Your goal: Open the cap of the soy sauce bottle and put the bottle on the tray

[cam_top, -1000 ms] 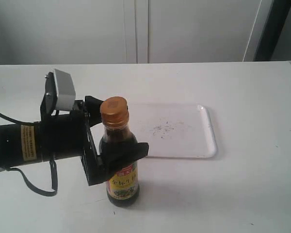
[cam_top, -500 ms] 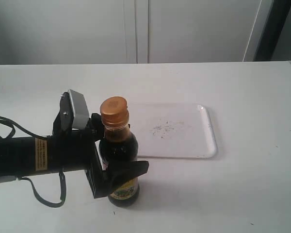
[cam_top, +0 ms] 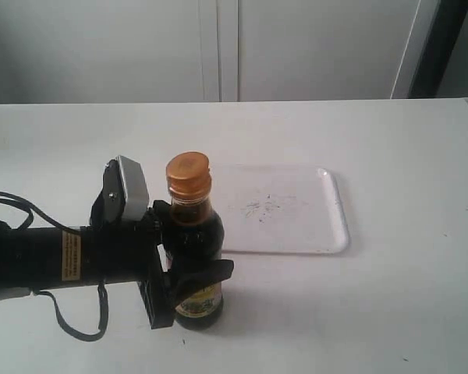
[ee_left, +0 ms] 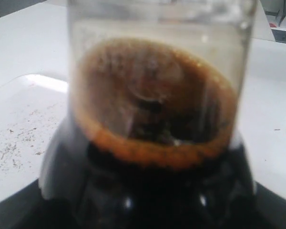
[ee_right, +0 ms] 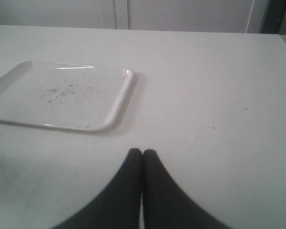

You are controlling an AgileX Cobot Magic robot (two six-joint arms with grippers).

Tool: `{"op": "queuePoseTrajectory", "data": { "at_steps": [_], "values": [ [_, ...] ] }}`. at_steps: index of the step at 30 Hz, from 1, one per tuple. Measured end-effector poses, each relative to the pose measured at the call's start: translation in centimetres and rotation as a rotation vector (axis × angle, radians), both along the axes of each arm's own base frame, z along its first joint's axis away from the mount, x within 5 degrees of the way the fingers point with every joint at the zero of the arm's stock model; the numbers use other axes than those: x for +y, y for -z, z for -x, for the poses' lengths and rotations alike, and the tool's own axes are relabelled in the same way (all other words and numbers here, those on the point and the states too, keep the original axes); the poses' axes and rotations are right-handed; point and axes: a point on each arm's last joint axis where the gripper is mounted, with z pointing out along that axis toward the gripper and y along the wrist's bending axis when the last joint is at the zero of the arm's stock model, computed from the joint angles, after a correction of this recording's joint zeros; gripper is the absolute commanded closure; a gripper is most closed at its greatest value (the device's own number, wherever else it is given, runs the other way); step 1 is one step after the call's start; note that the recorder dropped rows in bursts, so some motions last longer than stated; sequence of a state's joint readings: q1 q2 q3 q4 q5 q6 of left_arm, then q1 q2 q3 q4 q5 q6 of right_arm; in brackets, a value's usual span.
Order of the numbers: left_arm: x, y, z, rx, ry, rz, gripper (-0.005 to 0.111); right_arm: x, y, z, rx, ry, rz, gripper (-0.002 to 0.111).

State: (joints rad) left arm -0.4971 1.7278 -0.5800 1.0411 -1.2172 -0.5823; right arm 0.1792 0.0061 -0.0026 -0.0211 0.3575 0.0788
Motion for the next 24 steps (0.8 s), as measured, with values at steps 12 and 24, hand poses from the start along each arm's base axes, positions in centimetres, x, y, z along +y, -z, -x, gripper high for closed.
{"op": "queuePoseTrajectory", "data": {
  "at_steps": [12,24],
  "values": [
    [-0.09,0.00,0.38,-0.095,0.068,-0.023,0.107,0.00,0.00,0.00,0.000,0.000,0.000,0.108],
    [-0.19,0.01,0.52,-0.139,0.090,-0.034,0.107,-0.01,-0.02,-0.01,-0.003,0.000,0.003,0.108]
  ]
}}
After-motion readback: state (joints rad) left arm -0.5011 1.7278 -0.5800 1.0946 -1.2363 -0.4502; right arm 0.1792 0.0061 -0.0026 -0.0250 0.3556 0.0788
